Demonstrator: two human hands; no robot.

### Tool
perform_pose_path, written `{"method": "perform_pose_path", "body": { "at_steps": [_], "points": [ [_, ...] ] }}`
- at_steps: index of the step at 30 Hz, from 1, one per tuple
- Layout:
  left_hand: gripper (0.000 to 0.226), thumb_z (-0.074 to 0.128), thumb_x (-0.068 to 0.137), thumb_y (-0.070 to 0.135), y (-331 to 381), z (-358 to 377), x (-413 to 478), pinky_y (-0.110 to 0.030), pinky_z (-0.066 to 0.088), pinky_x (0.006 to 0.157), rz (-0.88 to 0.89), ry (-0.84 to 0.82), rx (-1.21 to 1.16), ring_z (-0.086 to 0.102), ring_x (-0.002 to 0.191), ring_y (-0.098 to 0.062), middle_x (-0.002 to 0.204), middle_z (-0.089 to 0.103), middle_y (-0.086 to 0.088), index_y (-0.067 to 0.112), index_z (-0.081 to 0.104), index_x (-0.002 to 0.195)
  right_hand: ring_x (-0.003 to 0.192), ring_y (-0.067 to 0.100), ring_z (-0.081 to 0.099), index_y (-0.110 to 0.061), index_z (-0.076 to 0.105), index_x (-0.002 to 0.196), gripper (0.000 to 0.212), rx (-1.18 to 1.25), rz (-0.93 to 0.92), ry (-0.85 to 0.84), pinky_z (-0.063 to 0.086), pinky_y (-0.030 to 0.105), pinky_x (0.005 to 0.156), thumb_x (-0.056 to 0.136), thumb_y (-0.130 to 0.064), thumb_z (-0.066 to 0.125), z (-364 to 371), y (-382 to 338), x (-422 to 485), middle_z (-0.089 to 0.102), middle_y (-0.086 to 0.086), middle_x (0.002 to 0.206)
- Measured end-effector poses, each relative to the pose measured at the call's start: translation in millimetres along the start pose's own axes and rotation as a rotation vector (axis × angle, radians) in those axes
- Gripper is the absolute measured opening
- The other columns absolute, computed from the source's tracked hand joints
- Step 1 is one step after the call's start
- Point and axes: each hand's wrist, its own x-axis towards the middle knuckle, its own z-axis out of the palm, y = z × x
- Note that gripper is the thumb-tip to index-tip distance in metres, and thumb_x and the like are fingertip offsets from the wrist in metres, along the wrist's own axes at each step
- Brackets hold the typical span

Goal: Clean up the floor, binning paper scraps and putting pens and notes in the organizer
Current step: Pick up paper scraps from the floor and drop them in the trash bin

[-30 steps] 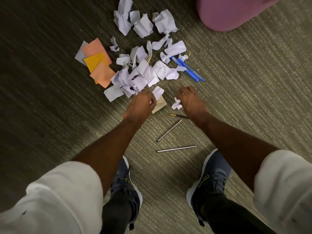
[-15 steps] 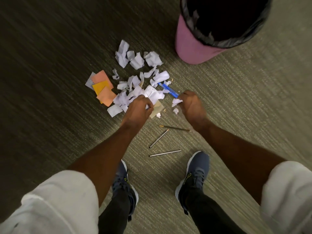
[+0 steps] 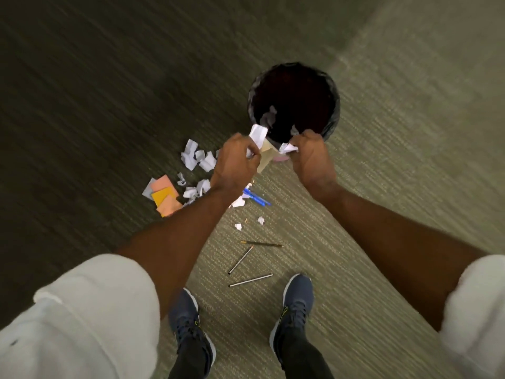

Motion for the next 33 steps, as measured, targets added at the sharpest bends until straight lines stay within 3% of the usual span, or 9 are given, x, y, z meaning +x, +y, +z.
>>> {"method": "perform_pose_path", "body": {
  "at_steps": [4, 10, 16, 21, 25, 28, 33],
  "points": [
    [0.004, 0.074, 0.081, 0.019, 27, 12, 28, -0.020, 0.048, 0.074, -0.077, 0.086, -0.084, 0.062, 0.085, -0.007, 0.096, 0.068, 0.004, 0.018, 0.073, 0.085, 0.078, 0.031, 0.062, -0.004, 0.071, 0.093, 0.011, 0.014, 0.090, 0.042, 0.035, 0.027, 0.062, 0.082, -0.005, 0.066, -16, 17, 29, 0.063, 0.018, 0.096],
    [0.009, 0.076, 0.078, 0.019, 41, 39, 64, -0.023, 0.052, 0.080, -0.094, 0.115, -0.108, 0.068, 0.093, -0.017, 0.100, 0.073, -0.005, 0.016, 0.075, 0.087, 0.088, 0.033, 0.063, -0.006, 0.069, 0.093, 0.015, 0.028, 0.129, 0.058, 0.032, 0.025, 0.065, 0.081, -0.013, 0.067, -12, 45, 56, 0.067, 0.017, 0.099],
    [0.013, 0.076, 0.077, 0.012, 50, 53, 80, -0.026, 0.056, 0.085, -0.095, 0.108, -0.118, 0.067, 0.097, -0.012, 0.104, 0.072, -0.002, 0.019, 0.075, 0.087, 0.097, 0.027, 0.064, -0.009, 0.065, 0.109, 0.029, 0.116, 0.166, 0.074, 0.038, 0.023, 0.071, 0.080, -0.008, 0.065, -8, 54, 60, 0.067, 0.013, 0.109],
    [0.017, 0.072, 0.076, 0.009, 53, 46, 85, -0.017, 0.048, 0.068, -0.039, 0.084, -0.088, 0.061, 0.076, -0.006, 0.085, 0.068, 0.004, 0.017, 0.076, 0.090, 0.103, 0.022, 0.062, -0.009, 0.059, 0.121, 0.041, 0.183, 0.158, 0.078, 0.043, 0.022, 0.078, 0.081, -0.005, 0.068, -15, 53, 59, 0.063, 0.010, 0.118],
    [0.019, 0.071, 0.079, 0.010, 53, 39, 90, -0.002, 0.042, 0.064, -0.027, 0.069, -0.081, 0.060, 0.083, -0.001, 0.097, 0.072, 0.005, 0.017, 0.077, 0.095, 0.108, 0.021, 0.060, -0.010, 0.055, 0.127, 0.044, 0.199, 0.180, 0.083, 0.049, 0.028, 0.089, 0.085, -0.012, 0.071, -24, 47, 65, 0.059, 0.009, 0.125],
    [0.019, 0.074, 0.080, 0.011, 54, 34, 93, -0.002, 0.046, 0.071, -0.027, 0.056, -0.095, 0.062, 0.083, 0.000, 0.096, 0.072, 0.006, 0.019, 0.076, 0.096, 0.108, 0.020, 0.059, -0.010, 0.057, 0.126, 0.040, 0.202, 0.176, 0.102, 0.050, 0.027, 0.091, 0.088, -0.013, 0.069, -27, 44, 68, 0.059, 0.008, 0.124],
    [0.021, 0.069, 0.084, 0.005, 47, 29, 82, 0.004, 0.040, 0.056, -0.041, 0.020, -0.110, 0.059, 0.071, 0.002, 0.096, 0.068, 0.004, 0.015, 0.074, 0.101, 0.104, 0.019, 0.062, -0.013, 0.058, 0.125, 0.037, 0.155, 0.178, 0.089, 0.052, 0.030, 0.089, 0.090, -0.017, 0.068, -20, 38, 59, 0.060, 0.006, 0.123]
  ]
}}
